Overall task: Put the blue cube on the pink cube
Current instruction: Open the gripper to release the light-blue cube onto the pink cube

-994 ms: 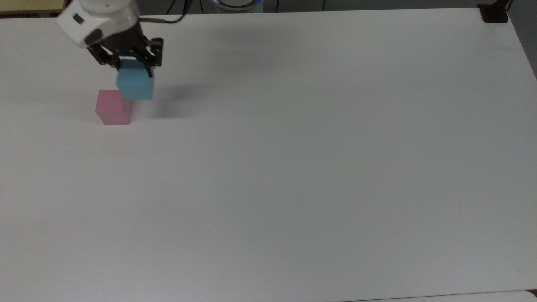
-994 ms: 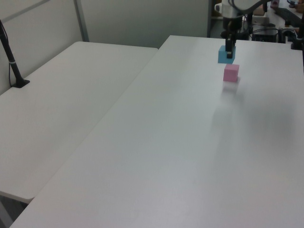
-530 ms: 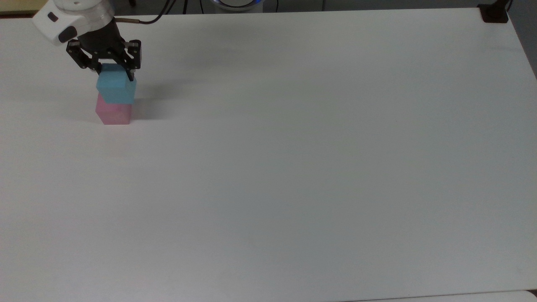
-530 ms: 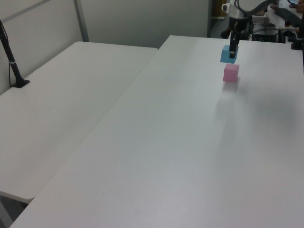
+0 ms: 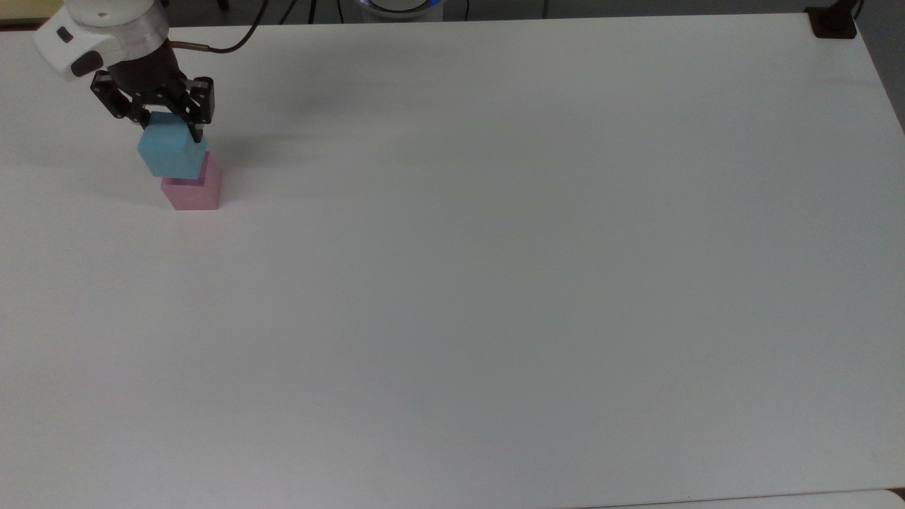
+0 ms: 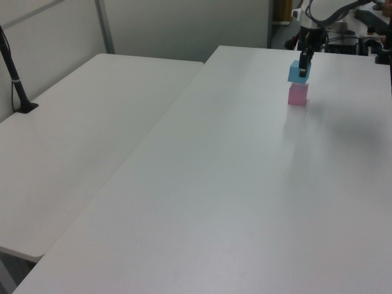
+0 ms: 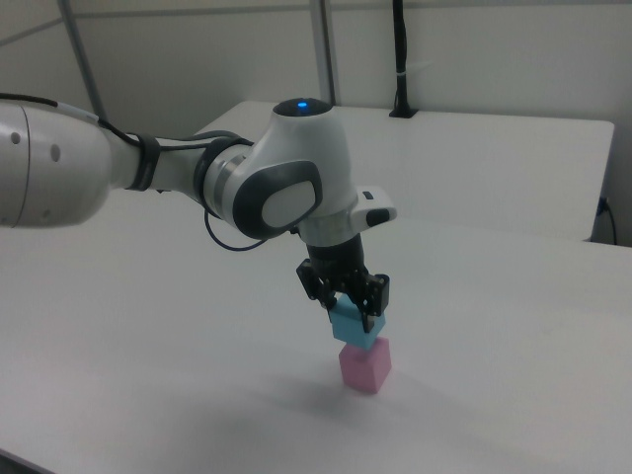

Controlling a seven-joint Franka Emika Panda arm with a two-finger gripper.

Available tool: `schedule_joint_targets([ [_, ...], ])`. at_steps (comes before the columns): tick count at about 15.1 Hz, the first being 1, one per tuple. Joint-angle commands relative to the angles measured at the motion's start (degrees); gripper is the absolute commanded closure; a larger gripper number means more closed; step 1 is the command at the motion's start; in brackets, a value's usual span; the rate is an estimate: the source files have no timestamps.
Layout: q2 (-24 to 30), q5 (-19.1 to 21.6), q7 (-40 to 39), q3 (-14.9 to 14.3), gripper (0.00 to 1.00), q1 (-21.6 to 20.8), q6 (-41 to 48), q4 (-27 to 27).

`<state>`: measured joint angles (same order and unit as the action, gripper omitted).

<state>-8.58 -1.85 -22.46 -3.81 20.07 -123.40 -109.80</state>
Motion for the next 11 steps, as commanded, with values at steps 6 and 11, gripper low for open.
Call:
schedule_joint_targets([
  [6, -2.5, 0.4, -1.3, -0.4, 0.57, 0.9, -4.0, -1.0],
  [11, -2.5, 0.4, -0.4, -0.4, 0.00, 1.1, -3.8, -0.9],
])
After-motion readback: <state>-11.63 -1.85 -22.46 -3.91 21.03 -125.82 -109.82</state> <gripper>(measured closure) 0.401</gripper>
